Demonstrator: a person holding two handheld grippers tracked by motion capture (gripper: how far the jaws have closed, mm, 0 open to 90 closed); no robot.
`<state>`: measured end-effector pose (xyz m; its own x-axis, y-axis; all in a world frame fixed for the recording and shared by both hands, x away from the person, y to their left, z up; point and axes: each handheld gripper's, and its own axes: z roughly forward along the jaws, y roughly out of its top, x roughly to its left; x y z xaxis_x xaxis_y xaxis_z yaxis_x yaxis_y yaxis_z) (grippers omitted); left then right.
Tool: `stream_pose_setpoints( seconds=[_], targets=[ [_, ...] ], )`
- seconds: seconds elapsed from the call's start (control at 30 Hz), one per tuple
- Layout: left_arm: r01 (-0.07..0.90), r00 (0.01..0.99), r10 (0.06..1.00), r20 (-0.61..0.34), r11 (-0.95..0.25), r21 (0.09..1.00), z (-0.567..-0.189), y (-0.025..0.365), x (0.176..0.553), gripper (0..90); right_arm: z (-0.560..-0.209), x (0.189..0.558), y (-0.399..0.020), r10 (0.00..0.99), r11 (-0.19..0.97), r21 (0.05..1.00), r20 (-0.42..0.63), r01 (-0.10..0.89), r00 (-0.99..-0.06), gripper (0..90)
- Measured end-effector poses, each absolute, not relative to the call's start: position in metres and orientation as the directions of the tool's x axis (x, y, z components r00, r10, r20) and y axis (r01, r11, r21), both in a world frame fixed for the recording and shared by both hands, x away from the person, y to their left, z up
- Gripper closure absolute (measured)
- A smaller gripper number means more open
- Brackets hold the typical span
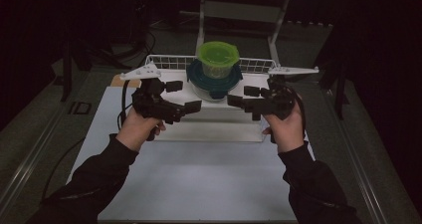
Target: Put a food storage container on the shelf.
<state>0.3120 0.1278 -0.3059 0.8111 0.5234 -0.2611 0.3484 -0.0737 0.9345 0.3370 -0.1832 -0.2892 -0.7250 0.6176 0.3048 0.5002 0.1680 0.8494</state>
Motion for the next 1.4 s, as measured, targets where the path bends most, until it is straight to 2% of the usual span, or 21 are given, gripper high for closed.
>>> stream_pose_setpoints(
  seconds=[0.4, 0.8, 1.13, 1.4],
  targets=[
    [0.321, 0.848, 0.485, -0.212, -0.152, 0.935, -0.35, 0.115, 0.284, 0.0, -0.347, 0.317, -0.2, 0.603, 0.159, 0.841, 0.332, 0.517, -0.726, 17.8],
    [0.348, 0.856, 0.461, -0.235, -0.177, 0.921, -0.405, 0.112, 0.263, 0.0, -0.411, 0.301, -0.207, 0.617, 0.188, 0.821, 0.329, 0.54, -0.715, 17.7],
    [0.375, 0.859, 0.446, -0.25, -0.218, 0.901, -0.444, 0.115, 0.25, 0.0, -0.446, 0.291, -0.216, 0.625, 0.183, 0.8, 0.354, 0.572, -0.695, 17.8],
    [0.4, 0.843, 0.479, -0.244, -0.256, 0.88, -0.47, 0.124, 0.241, 0.0, -0.47, 0.281, -0.224, 0.639, 0.217, 0.79, 0.33, 0.574, -0.695, 17.7]
  ],
)
